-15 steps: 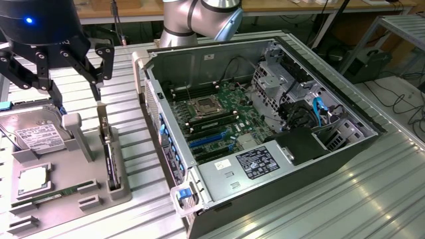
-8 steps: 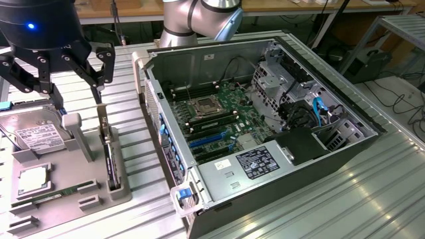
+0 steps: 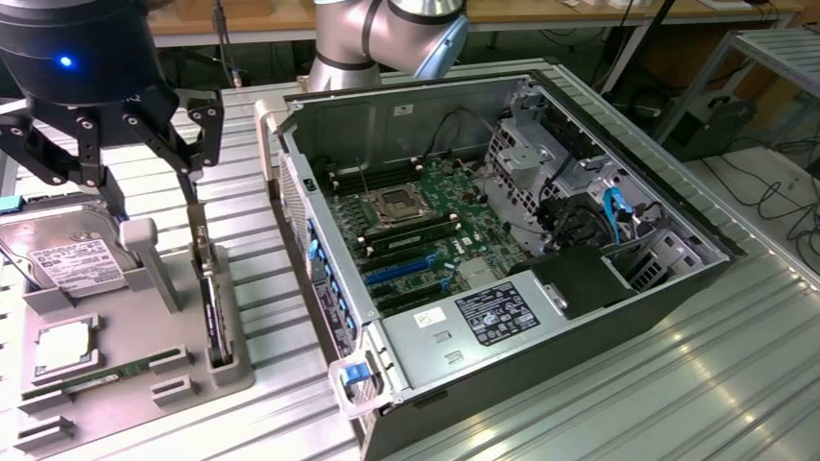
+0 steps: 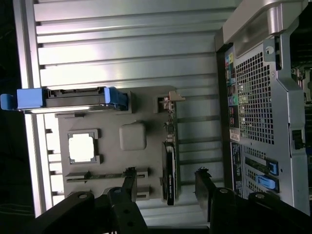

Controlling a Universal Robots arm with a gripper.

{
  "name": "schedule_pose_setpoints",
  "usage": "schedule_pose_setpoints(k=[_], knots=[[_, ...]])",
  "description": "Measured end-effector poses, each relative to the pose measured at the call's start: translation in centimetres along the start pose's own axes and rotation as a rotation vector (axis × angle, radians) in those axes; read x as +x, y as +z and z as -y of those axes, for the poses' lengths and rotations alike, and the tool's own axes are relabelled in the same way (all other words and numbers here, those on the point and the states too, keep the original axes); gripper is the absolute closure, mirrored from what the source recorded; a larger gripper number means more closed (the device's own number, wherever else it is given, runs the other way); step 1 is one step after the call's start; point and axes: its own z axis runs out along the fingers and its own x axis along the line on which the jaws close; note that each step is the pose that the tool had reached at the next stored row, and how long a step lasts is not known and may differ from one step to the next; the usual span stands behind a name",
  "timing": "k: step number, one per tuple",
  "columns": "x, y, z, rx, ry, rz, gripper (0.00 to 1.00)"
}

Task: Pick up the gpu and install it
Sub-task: 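Pick up the gpu and move the gpu toward the slot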

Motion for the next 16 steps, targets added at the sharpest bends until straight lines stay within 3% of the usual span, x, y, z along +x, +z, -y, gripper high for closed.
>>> schedule_pose_setpoints(k=[16], knots=[[0.01, 0.91, 0.04, 0.0000, 0.000, 0.0000, 0.40]])
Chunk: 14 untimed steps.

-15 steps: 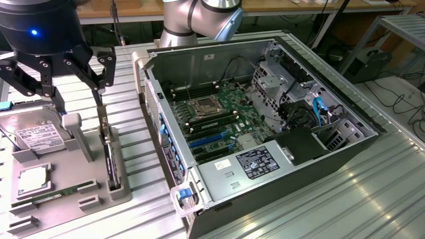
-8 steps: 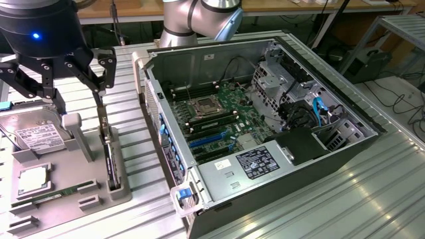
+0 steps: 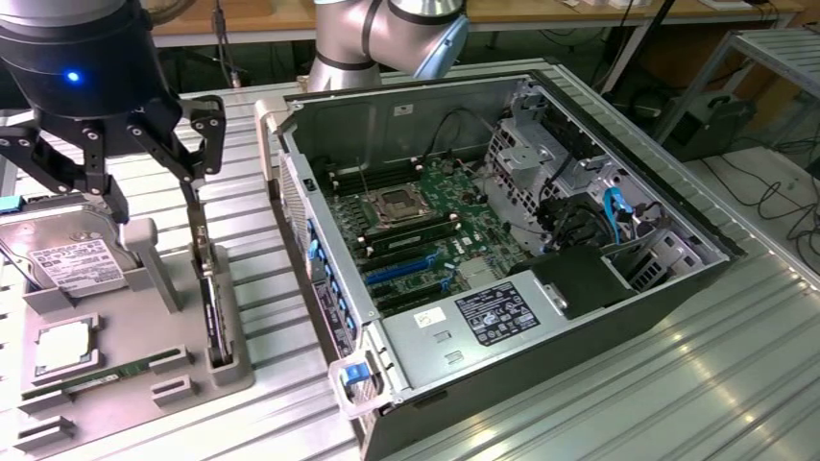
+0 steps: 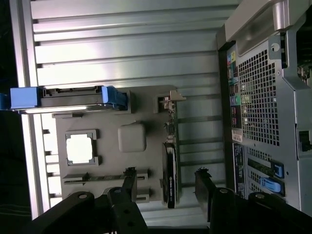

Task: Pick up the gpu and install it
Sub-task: 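Pick up the gpu and move the gpu toward the slot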

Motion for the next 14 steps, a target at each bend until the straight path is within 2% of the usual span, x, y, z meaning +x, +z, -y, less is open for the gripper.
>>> schedule_pose_setpoints(k=[14], knots=[[0.0, 1.17, 0.22, 0.0002, -0.001, -0.0005, 0.40]])
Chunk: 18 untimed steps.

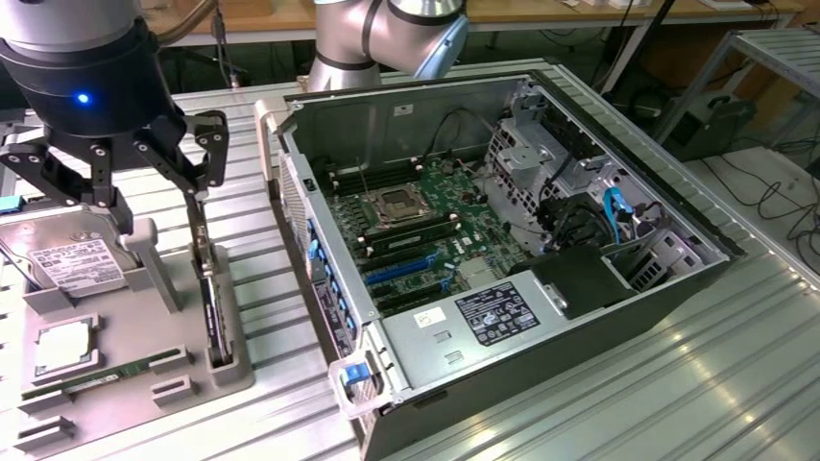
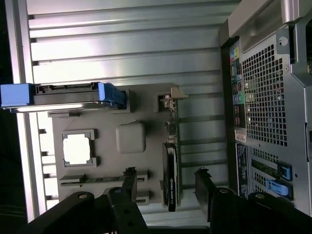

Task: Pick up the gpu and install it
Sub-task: 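Pick up the gpu and move the gpu toward the slot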

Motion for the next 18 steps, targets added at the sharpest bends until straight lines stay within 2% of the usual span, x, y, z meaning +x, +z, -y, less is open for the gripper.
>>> schedule_pose_setpoints(k=[18], knots=[[0.01, 0.62, 0.09, -0.0003, -0.005, -0.0001, 0.40]])
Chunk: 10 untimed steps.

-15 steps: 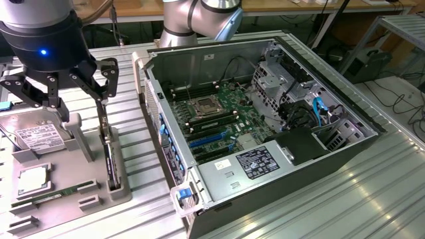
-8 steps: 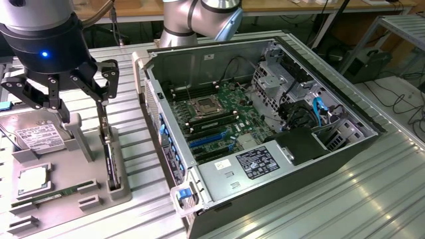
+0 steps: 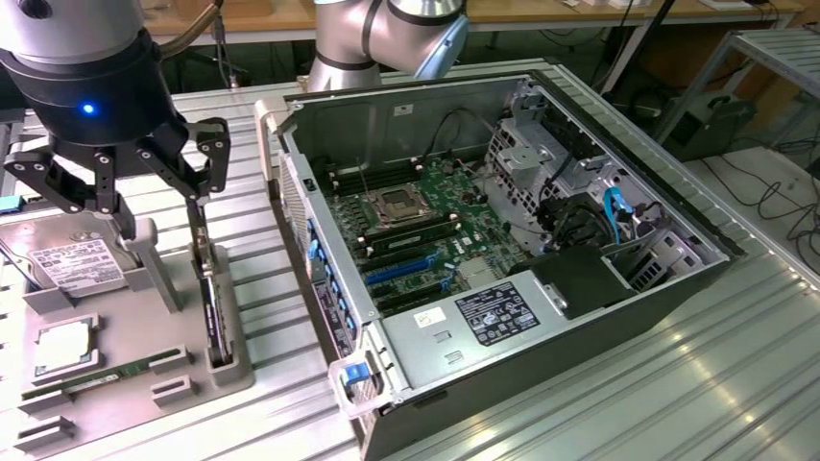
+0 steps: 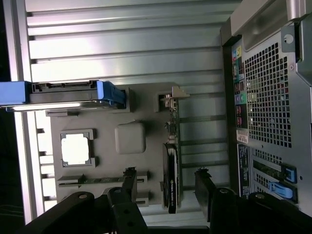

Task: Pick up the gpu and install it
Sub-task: 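Pick up the gpu and move the gpu toward the slot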

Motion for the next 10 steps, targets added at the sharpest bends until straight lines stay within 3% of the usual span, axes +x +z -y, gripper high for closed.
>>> schedule_pose_setpoints(k=[10], knots=[[-0.01, 0.21, 0.17, 0.0002, 0.000, -0.0003, 0.40]])
